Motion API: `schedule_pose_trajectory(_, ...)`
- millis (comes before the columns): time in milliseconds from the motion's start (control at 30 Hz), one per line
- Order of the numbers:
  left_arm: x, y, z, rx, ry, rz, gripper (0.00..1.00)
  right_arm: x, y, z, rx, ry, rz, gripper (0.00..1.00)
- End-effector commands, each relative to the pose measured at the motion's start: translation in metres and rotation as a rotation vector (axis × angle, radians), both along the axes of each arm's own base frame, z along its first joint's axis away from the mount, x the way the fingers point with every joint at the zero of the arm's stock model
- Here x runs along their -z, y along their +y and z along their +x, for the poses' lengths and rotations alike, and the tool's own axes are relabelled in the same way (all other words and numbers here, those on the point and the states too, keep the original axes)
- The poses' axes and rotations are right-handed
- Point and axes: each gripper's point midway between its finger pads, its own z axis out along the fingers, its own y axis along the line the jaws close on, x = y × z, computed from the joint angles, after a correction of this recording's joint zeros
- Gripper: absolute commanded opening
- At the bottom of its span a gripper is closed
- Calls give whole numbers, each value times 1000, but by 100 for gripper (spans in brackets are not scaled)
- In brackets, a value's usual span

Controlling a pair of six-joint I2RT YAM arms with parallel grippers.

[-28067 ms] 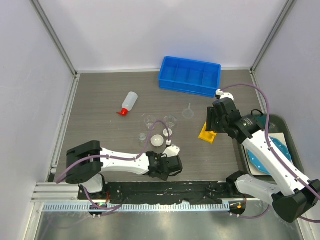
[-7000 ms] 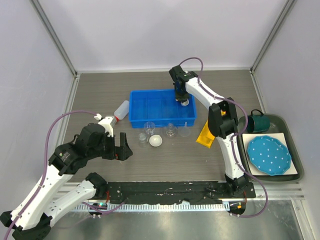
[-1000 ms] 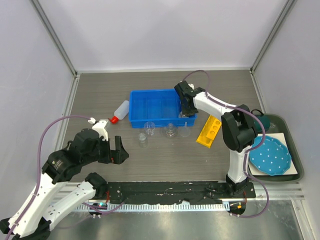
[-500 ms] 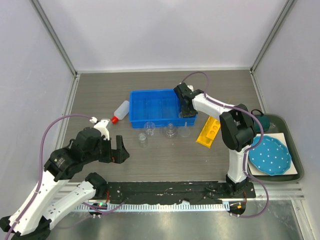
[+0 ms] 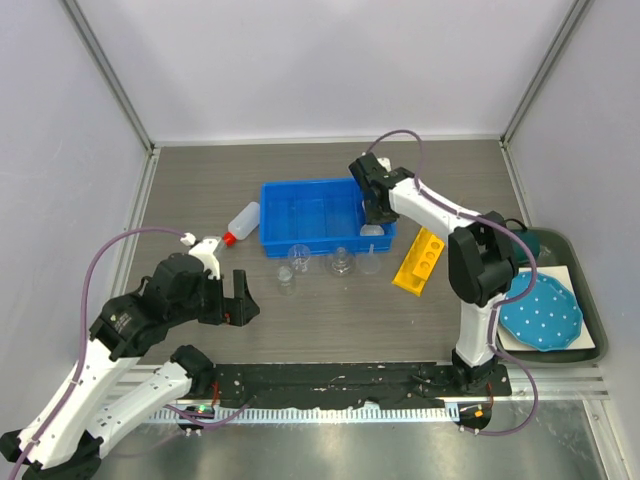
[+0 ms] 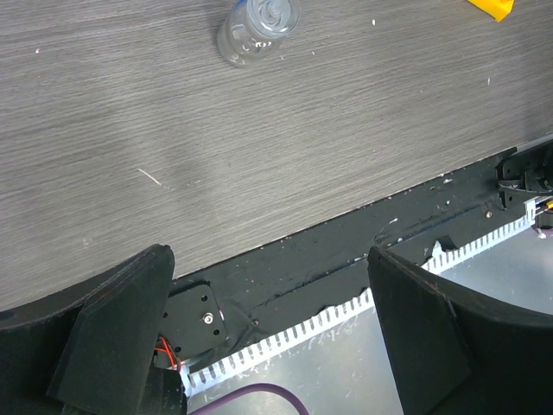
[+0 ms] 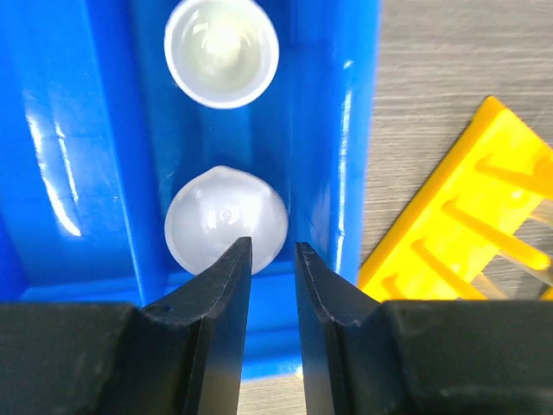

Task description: Organize the chemistry lab equipment

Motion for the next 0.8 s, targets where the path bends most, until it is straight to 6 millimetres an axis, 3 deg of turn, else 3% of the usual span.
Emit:
schedule_pose_trajectory(0,-18,-3,8,-12,-51,-31,100,-88,2,15,6,-181,43,33)
schedule_pose_trajectory(200,-18,-3,8,-10,-50,-28,100,-145,17,0,-25,-283,61,33)
schedule_pose_trajectory(333,-19,-2,7,-6,-55,-27,100,-168,36,-24,-62,-337,111,35)
schedule_pose_trajectory(400,-19,-1,6,-5,-56,-24,100,-163,49,-42,-100,-325,128,41)
schedule_pose_trajectory(433,-19,-1,6,-4,-56,-25,100,-171,51,-50,-99,-347,160,42)
schedule_pose_trajectory(467,-19,-1,5,-3,-59,-26,100,-157,50,-58,-104,-322,148,43)
schedule_pose_trajectory(533,-19,0,5,-3,-59,-26,100,-157,55,-71,-113,-331,186,45)
schedule_pose_trajectory(600,-18,-1,5,-1,-61,-27,100,-139,55,-84,-124,-302,176,45)
schedule_pose_trajectory(767,-11,-4,7,6,-54,-30,100,-102,46,-100,-104,-261,130,48)
